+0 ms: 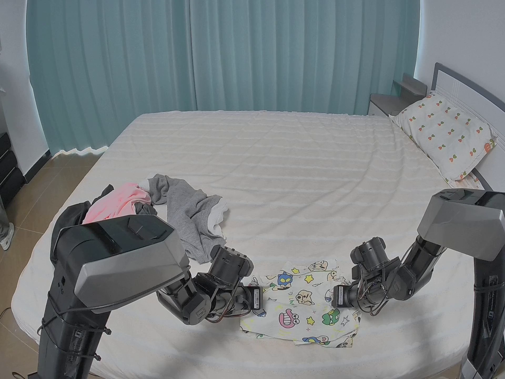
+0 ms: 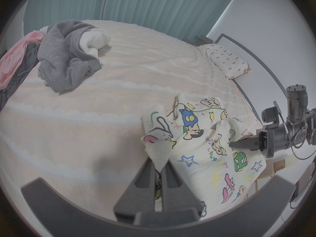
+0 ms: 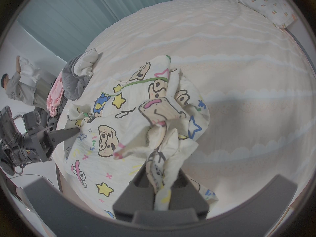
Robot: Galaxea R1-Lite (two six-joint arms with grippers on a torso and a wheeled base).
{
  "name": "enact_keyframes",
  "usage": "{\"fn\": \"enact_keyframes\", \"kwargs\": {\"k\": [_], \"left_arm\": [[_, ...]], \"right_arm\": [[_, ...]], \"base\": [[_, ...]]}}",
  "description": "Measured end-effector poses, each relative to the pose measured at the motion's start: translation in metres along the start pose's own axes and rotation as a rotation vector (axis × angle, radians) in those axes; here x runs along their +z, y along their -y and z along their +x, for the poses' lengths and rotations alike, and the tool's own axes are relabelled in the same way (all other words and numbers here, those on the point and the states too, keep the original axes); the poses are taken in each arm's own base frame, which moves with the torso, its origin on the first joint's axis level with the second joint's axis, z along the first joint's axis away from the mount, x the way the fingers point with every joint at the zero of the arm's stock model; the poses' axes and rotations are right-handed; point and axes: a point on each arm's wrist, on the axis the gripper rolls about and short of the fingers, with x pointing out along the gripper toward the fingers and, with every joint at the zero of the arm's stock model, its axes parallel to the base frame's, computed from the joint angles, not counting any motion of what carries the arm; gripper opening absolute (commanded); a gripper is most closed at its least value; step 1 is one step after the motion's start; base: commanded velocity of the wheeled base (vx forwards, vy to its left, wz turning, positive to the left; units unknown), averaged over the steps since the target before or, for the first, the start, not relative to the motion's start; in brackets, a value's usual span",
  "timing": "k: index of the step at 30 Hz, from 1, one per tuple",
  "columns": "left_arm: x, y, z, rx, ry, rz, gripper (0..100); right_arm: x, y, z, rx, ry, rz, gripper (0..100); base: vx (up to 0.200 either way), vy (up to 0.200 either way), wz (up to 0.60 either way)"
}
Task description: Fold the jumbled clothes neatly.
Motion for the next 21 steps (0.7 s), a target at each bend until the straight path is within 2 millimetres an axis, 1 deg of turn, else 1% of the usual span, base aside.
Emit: {"fn": "enact_keyframes", "kwargs": {"k": [14, 20, 21], "left_arm": [[0.001, 0.000, -0.009, 0.030, 0.019, -0.007, 0], [0.002, 0.000, -0.010, 0.032, 0.023, -0.009, 0], [0.002, 0.000, -0.010, 0.033, 0.023, -0.009, 0]], "right_arm": [[0.003, -0.004, -0.010, 0.014, 0.025, 0.007, 0], [0.002, -0.007, -0.013, 0.019, 0.027, 0.006, 0], [0.002, -0.007, -0.013, 0.020, 0.029, 0.006, 0]], "base": [[0.000, 0.000, 0.00], [-0.200, 0.000, 0.00], [0.000, 0.000, 0.00]]}}
